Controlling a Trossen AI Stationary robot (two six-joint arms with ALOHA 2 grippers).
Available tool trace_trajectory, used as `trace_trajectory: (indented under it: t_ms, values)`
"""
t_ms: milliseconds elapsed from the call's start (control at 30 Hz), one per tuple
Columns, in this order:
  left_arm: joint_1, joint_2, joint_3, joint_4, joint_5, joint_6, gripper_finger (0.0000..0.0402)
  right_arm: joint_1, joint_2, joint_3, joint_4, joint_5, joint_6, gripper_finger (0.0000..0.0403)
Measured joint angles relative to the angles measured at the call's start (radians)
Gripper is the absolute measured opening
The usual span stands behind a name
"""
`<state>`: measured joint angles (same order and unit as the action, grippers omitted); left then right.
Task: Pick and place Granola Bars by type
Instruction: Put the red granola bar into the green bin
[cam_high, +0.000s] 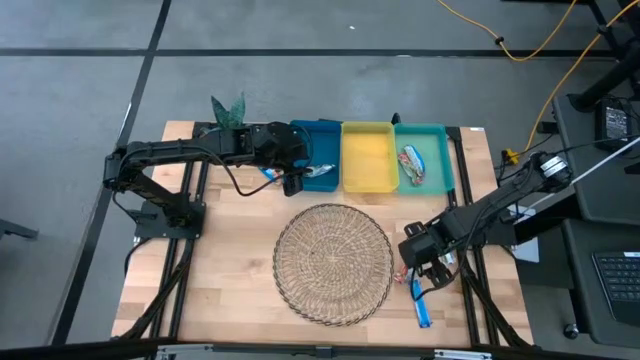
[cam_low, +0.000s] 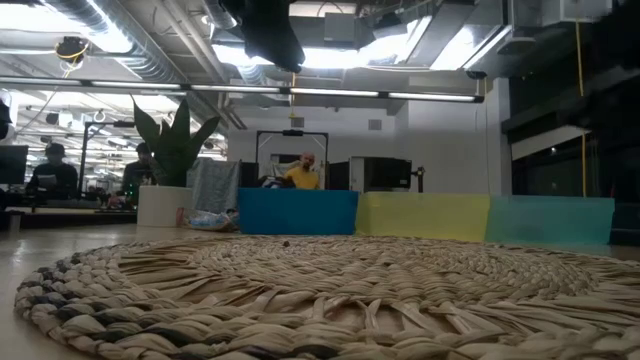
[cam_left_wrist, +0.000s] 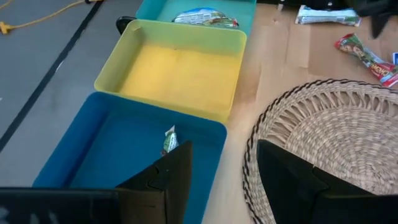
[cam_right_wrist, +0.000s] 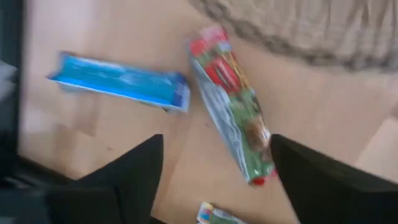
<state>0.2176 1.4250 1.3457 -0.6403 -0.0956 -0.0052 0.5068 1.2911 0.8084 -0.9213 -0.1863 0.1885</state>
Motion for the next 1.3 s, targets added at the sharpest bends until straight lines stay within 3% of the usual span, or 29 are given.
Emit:
trace_trajectory:
  t_ms: [200,533,667,933,1100,1300]
  values:
    - [0.000,0.000,0.000,0.000,0.000,-0.025,0.0171,-0.001,0.000,-0.107,0.089,0.029,0.053,0.0340]
    - [0.000,0.000,0.000,0.000,-0.001,-0.048,0.0171,-0.001,0.000,-0.227,0.251,0.084,0.072,0.0342]
    - [0.000,0.000,0.000,0.000,-0.001,-0.064,0.0171,-0.001,0.000,-0.256,0.271,0.139,0.078,0.0342]
    - [0.000,0.000,0.000,0.000,-0.001,-0.071,0.0171,-0.001,0.001,-0.278,0.289,0.151,0.095,0.0340]
    - [0.000,0.000,0.000,0.009,-0.001,-0.071,0.0171,-0.001,0.001,-0.278,0.290,0.160,0.096,0.0303]
    - [0.000,0.000,0.000,0.019,-0.007,-0.071,0.0171,-0.001,0.001,-0.278,0.290,0.159,0.096,0.0215]
